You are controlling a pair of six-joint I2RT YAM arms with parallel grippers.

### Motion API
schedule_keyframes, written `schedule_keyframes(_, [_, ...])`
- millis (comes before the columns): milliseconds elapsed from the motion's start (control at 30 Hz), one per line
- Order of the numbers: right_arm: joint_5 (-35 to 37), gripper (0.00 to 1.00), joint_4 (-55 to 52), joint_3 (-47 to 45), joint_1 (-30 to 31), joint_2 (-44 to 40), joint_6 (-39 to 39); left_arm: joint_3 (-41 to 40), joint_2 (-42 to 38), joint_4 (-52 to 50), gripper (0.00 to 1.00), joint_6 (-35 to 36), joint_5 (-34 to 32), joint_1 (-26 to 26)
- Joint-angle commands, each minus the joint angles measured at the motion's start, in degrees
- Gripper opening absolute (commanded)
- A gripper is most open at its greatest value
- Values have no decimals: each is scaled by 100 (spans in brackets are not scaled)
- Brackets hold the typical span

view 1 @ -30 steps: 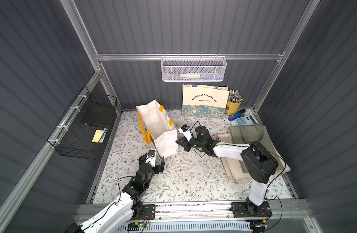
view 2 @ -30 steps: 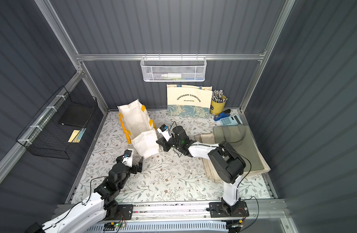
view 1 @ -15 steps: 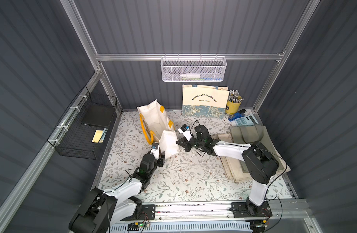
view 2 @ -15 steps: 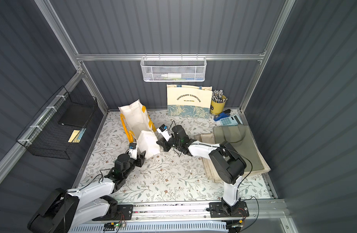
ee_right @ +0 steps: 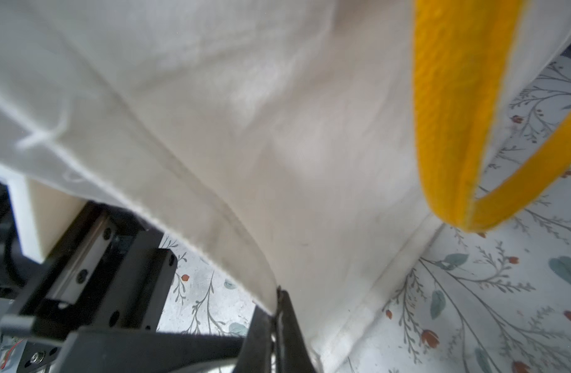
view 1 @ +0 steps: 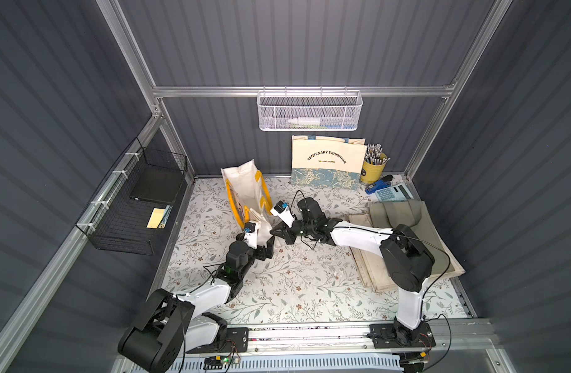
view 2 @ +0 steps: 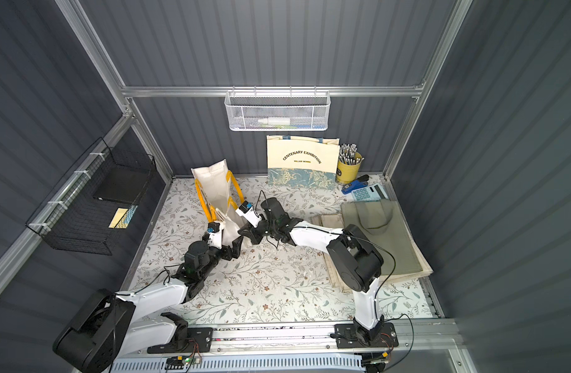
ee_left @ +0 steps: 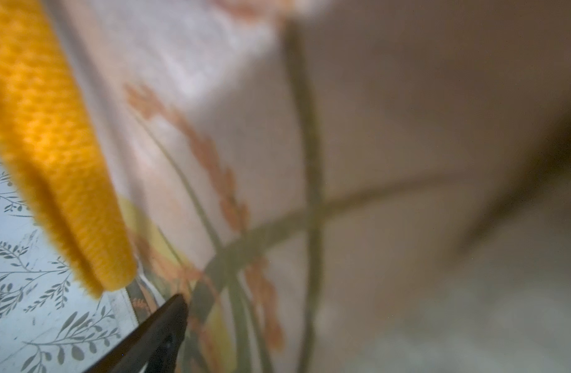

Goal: Put away the canvas bag
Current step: Press the canvas bag at the center of the board.

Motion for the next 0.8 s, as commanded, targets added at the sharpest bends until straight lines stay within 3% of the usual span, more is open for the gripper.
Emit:
schedule_keyframes(0, [-145, 0, -418, 190, 127, 160, -199, -121, -139, 655, 99, -263, 20, -4])
schedule_keyframes(300, [51, 0, -442, 228, 164, 195, -206, -42, -618, 784, 99, -534, -392, -7])
schedule_keyframes(467, [33, 0, -420, 219, 165, 193, -213, 244, -941, 259, 100, -366, -161, -5])
schedule_keyframes(767, [18, 0, 68, -167, 199, -81, -211, 674, -631, -224, 100, -336, -361, -7])
